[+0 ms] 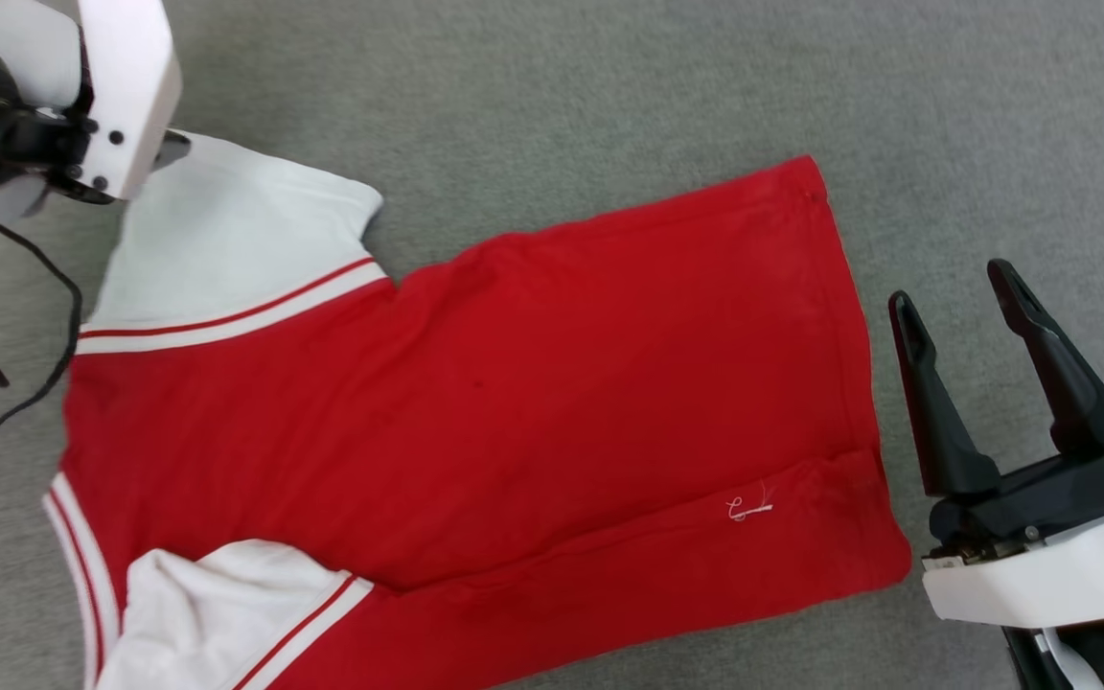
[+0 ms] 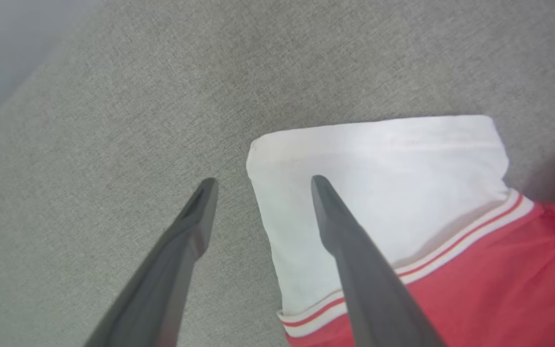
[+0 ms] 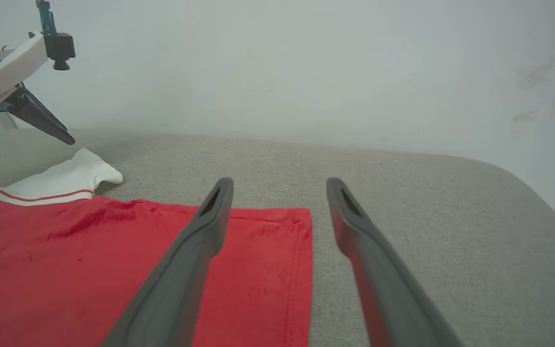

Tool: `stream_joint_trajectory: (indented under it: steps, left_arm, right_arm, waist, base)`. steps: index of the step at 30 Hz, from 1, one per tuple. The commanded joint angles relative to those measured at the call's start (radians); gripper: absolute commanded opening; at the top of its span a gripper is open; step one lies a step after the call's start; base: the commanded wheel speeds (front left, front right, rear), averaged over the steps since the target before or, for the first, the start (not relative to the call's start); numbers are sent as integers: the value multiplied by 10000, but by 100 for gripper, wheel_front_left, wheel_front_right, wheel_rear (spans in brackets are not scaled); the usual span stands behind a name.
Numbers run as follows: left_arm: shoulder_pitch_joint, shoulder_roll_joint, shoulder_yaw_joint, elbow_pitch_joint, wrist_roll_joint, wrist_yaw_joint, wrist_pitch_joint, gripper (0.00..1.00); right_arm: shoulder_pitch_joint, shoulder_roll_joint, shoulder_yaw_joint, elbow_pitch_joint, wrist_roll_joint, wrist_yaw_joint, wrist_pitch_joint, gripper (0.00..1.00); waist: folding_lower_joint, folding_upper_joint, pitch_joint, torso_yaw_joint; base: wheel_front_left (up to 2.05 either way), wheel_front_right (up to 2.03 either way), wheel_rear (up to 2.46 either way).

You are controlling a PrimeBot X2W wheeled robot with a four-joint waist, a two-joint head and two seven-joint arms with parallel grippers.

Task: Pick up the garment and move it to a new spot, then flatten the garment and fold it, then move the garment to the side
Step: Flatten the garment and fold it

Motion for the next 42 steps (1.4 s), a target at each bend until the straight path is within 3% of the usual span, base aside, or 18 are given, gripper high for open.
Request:
stream_joint_trajectory:
  steps: [1, 10, 11, 12, 18, 26, 31, 37, 42]
  left_arm:
    - [-150, 44, -79, 105, 137, -47, 113, 100]
    - [351, 211, -622, 429, 104, -175, 686, 100]
    - [430, 217, -650, 409, 49, -196, 695, 19]
    - [522, 213, -689, 373, -6, -216, 745, 0]
    - [586, 315, -619, 200, -103, -252, 272, 0]
    - [826, 174, -596, -476, -129, -296, -1132, 0]
    - [1156, 279, -880, -1377, -264, -302, -1837, 0]
    - [1217, 362, -1210, -2237, -301, -305, -2291, 0]
    - [1022, 260, -1384, -2705, -213, -304, -2593, 0]
  right_arm:
    - [-149, 107, 71, 28, -66, -4, -73, 100]
    - [-426, 160, 203, 433, -71, -4, -340, 100]
    - [-437, 142, 175, 495, -53, -4, -357, 100]
    - [-455, 124, 146, 540, -41, -4, -349, 100]
    - [-733, -104, -58, 817, 66, -4, -277, 100]
    - [-2160, -1282, -676, 833, 254, -4, 635, 100]
    - [-3863, -2842, 39, 1741, 1264, -6, 3593, 100]
    - [-5756, -4431, 1717, 3138, 2783, -4, 7139, 100]
    - [-7137, -5156, 3084, 4276, 3710, -4, 9453, 100]
  waist:
    - [-3, 0, 483, -392]
    - [-3, 0, 951, -606]
    - [-3, 0, 959, -599]
    - [-3, 0, 956, -580]
    - [-3, 0, 550, -373]
    - [-3, 0, -671, 350]
    - [-3, 0, -1352, 851]
    - [-3, 0, -1475, 1271]
    - [-3, 0, -1199, 1610]
  base:
    - [0, 0, 0]
    - [0, 0, 0]
    - [0, 0, 0]
    - [0, 0, 0]
    - [0, 0, 0]
    - [0, 0, 0]
    - [0, 0, 0]
    - [0, 0, 0]
    - [0, 0, 0]
